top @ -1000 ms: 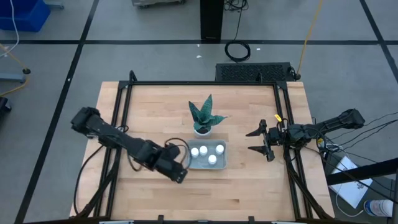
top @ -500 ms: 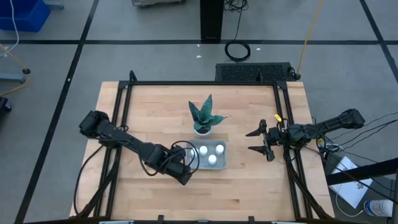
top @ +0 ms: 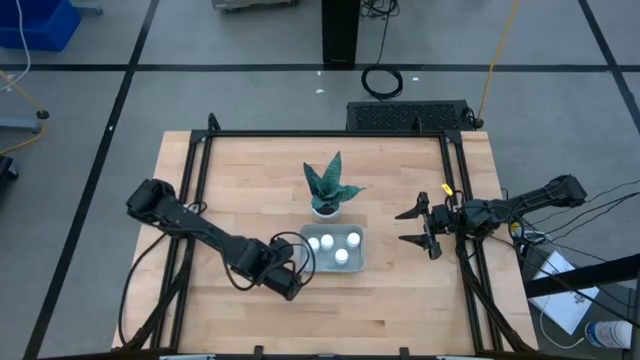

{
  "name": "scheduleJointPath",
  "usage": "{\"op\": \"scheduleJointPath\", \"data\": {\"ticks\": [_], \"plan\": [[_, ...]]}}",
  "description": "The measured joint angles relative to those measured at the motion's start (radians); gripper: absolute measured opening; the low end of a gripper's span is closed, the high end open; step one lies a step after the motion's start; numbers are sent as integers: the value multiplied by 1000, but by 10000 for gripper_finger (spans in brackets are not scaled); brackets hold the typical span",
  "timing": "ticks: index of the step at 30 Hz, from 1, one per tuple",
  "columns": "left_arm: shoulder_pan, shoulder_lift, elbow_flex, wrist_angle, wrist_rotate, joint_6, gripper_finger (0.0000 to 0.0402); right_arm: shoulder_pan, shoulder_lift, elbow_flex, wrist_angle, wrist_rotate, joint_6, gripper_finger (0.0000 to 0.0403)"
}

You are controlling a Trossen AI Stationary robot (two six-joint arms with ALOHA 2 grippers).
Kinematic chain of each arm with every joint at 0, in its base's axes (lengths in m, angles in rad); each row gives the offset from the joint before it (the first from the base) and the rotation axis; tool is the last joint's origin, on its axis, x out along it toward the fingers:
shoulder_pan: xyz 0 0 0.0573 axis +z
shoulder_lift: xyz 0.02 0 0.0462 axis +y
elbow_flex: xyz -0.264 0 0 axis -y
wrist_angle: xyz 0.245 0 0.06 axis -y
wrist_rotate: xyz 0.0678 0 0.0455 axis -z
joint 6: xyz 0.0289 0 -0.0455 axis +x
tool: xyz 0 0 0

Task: Pick and place pill bottles into a basket
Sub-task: Put the white pill bottle into the gray bin

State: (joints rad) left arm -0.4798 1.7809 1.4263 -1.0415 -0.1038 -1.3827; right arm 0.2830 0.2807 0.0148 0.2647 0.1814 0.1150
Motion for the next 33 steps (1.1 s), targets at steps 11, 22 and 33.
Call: {"op": "scheduleJointPath", "data": {"ticks": [11,22,33], "plan": [[-1,10,-27,45,-17,-6,269,0,0,0,0,0,0,265],[-3,64,-27,52,24,15,269,0,0,0,-3,0,0,265],[1,66,-27,52,-5,27,269,0,0,0,-1,0,0,265]]}}
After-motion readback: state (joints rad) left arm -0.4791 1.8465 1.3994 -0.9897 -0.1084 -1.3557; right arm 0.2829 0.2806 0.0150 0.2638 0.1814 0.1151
